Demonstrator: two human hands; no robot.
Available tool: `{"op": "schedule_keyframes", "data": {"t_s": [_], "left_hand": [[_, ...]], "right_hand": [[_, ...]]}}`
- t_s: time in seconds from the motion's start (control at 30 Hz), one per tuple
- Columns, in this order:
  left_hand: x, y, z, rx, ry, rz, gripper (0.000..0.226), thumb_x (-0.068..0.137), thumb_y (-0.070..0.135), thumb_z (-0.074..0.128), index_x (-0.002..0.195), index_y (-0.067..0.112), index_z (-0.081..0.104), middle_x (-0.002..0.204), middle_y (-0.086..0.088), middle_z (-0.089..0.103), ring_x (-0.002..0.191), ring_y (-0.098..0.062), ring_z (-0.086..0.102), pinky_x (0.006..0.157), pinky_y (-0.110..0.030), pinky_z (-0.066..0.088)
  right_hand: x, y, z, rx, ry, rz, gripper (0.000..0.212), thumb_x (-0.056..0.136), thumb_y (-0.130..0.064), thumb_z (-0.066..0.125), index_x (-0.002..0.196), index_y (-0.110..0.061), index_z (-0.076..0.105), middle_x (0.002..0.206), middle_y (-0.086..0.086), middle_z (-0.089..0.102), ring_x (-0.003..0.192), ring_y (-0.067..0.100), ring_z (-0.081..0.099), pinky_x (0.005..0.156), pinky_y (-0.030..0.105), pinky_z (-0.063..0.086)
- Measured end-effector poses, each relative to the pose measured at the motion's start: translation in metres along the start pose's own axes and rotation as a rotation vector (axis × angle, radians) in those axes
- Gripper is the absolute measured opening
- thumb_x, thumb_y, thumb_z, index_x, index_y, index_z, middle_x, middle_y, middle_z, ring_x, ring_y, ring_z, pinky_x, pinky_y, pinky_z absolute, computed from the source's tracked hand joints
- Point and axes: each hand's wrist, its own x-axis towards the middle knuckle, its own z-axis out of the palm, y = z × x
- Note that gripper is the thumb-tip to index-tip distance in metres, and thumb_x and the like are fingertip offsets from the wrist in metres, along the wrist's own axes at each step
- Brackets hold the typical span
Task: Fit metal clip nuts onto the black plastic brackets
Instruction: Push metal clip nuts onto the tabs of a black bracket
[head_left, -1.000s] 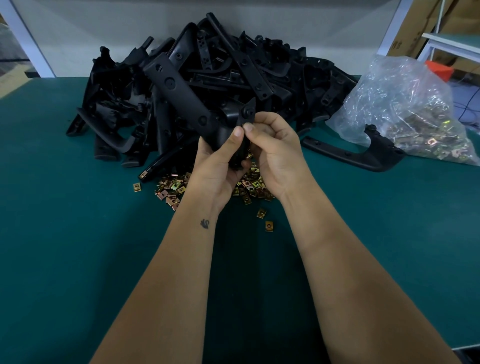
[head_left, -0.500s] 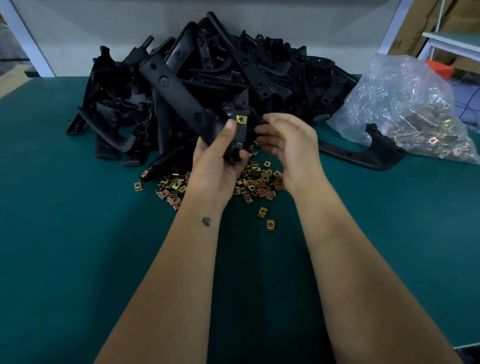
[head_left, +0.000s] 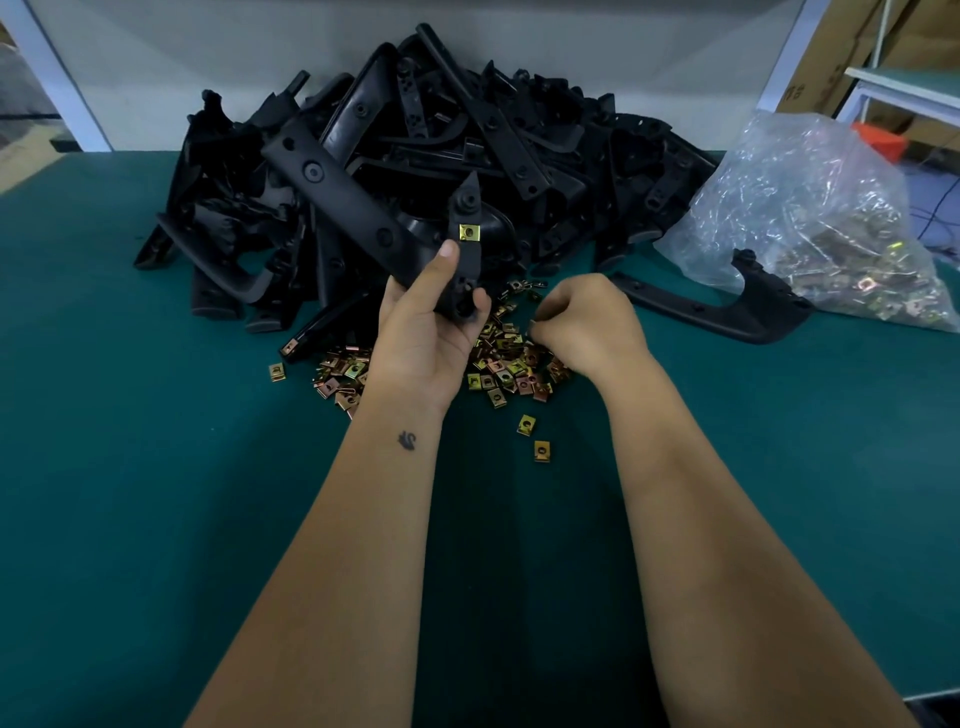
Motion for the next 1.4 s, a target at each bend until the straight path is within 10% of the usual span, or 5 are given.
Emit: {"op": "schedule_keyframes", "data": {"t_s": [0.2, 0.57, 1.4], "left_hand": [[-0.001, 0.003, 0.001, -0.003, -0.039, -0.011, 0.014, 0.089, 0.004, 0.066, 0.099, 0.011, 0.058, 0.092, -0.004, 0.07, 0.077, -0.015, 0.068, 0.06, -0.023, 0.054], [-0.001, 0.005, -0.003, -0.048, -0.109, 0.018, 0.03, 0.092, -0.003, 0.054, 0.121, 0.006, 0.05, 0.113, -0.014, 0.063, 0.097, -0.024, 0.064, 0.087, -0.032, 0.057], [-0.002, 0.004, -0.004, -0.014, -0.184, -0.017, 0.023, 0.086, 0.006, 0.061, 0.109, 0.01, 0.059, 0.104, -0.009, 0.07, 0.091, -0.018, 0.07, 0.086, -0.028, 0.057]], "right_hand": [[0.001, -0.008, -0.001, 0.654, 0.173, -0.083, 0.017, 0.086, -0.006, 0.069, 0.087, -0.023, 0.066, 0.075, -0.009, 0.064, 0.069, 0.0, 0.059, 0.068, 0.018, 0.045], [-0.01, -0.024, -0.001, 1.215, -0.14, -0.075, 0.014, 0.092, 0.0, 0.061, 0.093, -0.007, 0.073, 0.08, 0.006, 0.073, 0.066, 0.012, 0.064, 0.062, 0.022, 0.053], [-0.008, -0.022, 0.004, 1.284, -0.257, -0.104, 0.015, 0.093, -0.004, 0.058, 0.092, -0.007, 0.073, 0.077, 0.003, 0.071, 0.066, 0.011, 0.061, 0.061, 0.022, 0.052]]}}
